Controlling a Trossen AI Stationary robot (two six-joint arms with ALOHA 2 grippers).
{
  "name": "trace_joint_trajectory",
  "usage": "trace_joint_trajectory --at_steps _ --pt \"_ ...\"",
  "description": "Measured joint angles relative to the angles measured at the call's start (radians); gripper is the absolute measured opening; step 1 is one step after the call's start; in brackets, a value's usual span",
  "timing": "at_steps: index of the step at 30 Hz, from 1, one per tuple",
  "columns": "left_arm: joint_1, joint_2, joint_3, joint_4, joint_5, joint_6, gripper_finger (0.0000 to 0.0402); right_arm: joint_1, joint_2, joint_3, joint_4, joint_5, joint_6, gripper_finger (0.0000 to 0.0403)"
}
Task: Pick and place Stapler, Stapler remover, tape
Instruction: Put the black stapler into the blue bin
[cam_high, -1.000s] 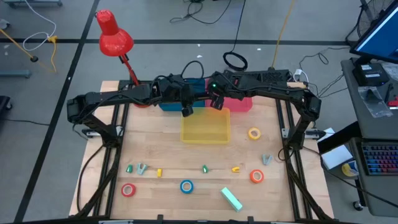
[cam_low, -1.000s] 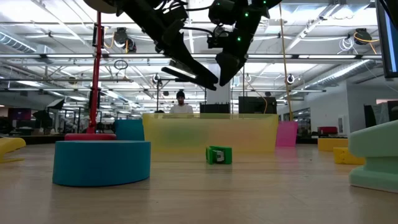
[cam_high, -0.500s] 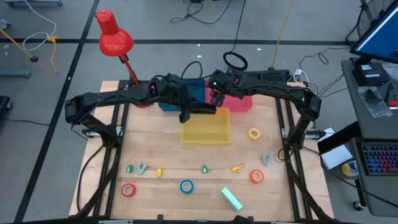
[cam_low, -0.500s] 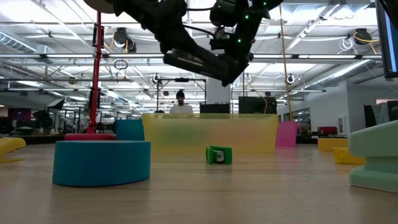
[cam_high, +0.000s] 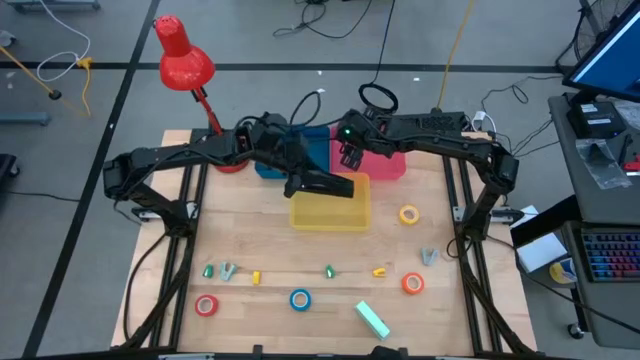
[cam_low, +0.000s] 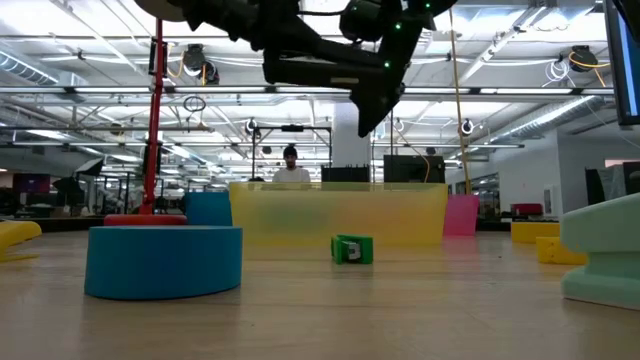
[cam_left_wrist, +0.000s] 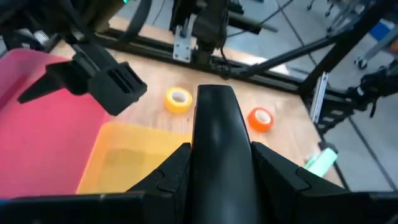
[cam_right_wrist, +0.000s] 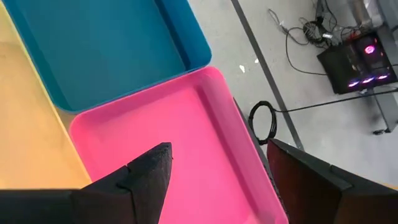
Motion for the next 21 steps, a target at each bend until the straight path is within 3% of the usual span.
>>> trace_joint_trajectory --at_steps 11,15,21 --pt "-0.018 -0.003 0.001 0.093 0.02 -0.037 0.0133 -0.022 -0.002 -0.003 0.019 0.002 -0.061 0.0254" --pt "-0.008 -0.013 0.001 0.041 -0.069 -0.017 0.0133 -0.054 -0.009 -0.028 -0.008 0.003 -0.037 0.0254" --pt "0.024 -0.046 -0.002 -0.128 -0.283 0.054 0.0133 -0.093 -0.099 -0.129 -0.045 -0.003 -0.024 0.0254"
